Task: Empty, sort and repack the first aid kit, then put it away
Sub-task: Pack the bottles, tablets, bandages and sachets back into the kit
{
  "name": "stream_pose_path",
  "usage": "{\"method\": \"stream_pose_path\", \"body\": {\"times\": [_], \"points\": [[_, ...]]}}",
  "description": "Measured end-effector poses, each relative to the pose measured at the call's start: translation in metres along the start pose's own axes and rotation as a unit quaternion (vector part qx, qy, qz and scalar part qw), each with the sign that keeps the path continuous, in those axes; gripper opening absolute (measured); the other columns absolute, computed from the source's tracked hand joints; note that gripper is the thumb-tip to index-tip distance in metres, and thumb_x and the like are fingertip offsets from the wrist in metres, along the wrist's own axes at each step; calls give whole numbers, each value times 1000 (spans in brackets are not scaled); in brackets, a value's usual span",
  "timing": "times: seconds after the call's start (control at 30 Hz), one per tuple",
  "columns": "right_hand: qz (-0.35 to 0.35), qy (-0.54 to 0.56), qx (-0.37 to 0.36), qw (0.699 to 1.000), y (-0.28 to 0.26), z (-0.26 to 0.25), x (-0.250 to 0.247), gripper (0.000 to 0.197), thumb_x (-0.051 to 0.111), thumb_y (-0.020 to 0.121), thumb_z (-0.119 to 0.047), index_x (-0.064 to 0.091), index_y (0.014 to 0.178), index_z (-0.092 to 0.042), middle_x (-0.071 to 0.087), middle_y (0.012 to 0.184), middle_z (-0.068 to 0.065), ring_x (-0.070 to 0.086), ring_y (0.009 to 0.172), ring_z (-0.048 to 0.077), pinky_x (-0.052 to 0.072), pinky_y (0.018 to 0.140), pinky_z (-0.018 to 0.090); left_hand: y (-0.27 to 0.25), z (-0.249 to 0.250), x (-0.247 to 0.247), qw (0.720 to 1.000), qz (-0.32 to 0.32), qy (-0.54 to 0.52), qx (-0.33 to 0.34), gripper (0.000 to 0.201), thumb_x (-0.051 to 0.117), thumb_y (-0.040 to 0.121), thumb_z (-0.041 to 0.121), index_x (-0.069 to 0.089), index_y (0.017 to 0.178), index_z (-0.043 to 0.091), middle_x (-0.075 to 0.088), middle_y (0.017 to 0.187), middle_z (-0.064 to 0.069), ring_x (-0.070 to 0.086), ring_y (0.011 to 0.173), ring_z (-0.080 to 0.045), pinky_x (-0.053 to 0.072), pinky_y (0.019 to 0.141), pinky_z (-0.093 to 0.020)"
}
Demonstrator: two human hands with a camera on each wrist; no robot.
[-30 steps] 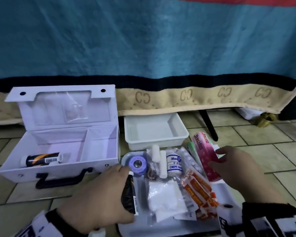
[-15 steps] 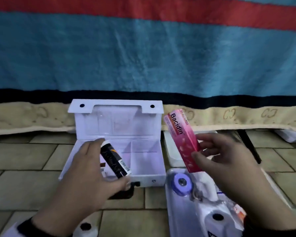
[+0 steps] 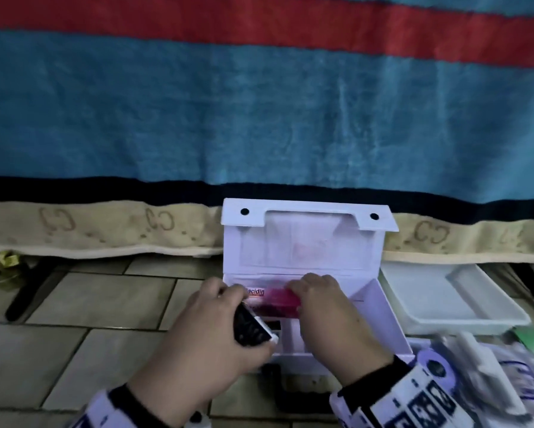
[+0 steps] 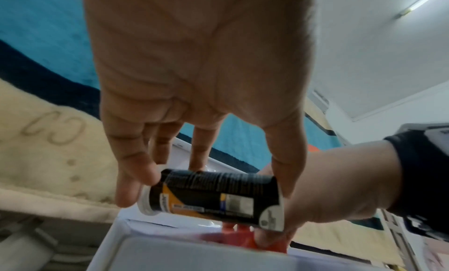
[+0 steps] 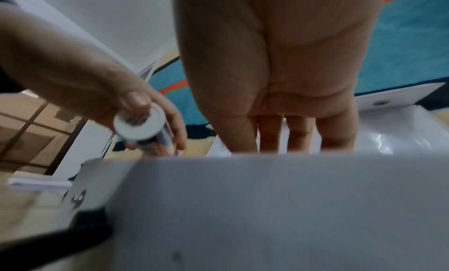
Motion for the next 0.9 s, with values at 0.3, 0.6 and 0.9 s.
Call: {"method": "stream_pose_path", "body": {"times": [0.3, 0.6, 0.9], "points": [[-35, 64, -40, 997, 22, 7, 40, 54, 50, 80, -7, 50, 127, -33, 54, 120, -9, 50, 112, 16, 40, 97, 26, 13, -8, 5, 999, -34, 14, 20, 65, 59, 64, 71, 46, 113, 31, 32, 110, 9, 30, 115, -8, 31, 93, -18], [-16, 142, -46, 989, 19, 12, 41, 50, 48, 85, -5, 54, 127, -30, 57, 125, -8, 50, 118, 14, 37, 105, 25, 8, -18, 19, 993, -91, 63, 35, 33, 78, 67, 41, 63, 93, 28, 53, 97, 9, 53, 95, -7, 35, 74, -9], [-23, 183, -36, 982, 18, 10, 35, 50, 52, 81, -1, 56, 121, -30, 58, 123, -7, 51, 115, 12, 37, 103, 22, 11, -25, 21, 995, -46, 77, 42, 31, 62, 83, 43, 66, 106, 23, 51, 112, 11, 42, 111, -12, 35, 97, -22]]}}
Point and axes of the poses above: each hand's wrist, its own y-axis towards the middle knuckle, its own x-axis out of the palm, z = x × y, the point moved 1 cm from there along y, towards the middle knuckle
